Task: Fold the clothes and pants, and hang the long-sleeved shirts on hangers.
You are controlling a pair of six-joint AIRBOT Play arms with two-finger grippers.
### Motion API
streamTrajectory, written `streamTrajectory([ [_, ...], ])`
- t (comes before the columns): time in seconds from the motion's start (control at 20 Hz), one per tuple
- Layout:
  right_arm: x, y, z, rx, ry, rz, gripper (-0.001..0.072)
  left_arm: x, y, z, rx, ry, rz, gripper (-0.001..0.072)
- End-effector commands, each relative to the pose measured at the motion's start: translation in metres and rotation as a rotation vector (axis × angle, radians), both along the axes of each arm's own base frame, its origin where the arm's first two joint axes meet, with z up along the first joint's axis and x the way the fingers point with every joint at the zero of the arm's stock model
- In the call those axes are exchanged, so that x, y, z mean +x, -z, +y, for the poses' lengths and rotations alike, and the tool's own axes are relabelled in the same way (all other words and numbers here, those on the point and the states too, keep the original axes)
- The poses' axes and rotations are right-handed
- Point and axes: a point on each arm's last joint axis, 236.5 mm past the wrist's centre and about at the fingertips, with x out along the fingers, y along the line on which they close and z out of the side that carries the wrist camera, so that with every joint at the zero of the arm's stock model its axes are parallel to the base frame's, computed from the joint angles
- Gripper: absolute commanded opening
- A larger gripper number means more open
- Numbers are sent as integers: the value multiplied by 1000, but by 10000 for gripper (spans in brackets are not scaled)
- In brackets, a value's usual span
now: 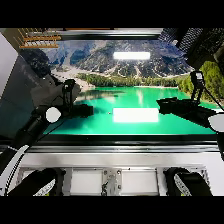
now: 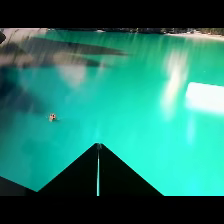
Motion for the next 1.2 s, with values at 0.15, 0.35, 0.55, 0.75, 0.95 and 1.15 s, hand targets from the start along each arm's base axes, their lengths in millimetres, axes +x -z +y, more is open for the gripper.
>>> streamTrajectory([
  [0.15,-1,3,0,0,0,7,18,0,4,0,4,1,7,4],
  [0.35,-1,3,0,1,0,7,18,0,3,0,4,1,6,4],
  [0.55,-1,3,0,0,0,7,18,0,3,0,2,0,6,4],
  [0.75,-1,3,0,0,0,7,18,21,-9,11,57,14,-103,377],
  [0.95,-1,3,0,1,0,7,18,94,-71,107,355,-54,-307,708],
  [1.15,-1,3,0,0,0,7,18,136,-53,182,512,-21,-173,707],
])
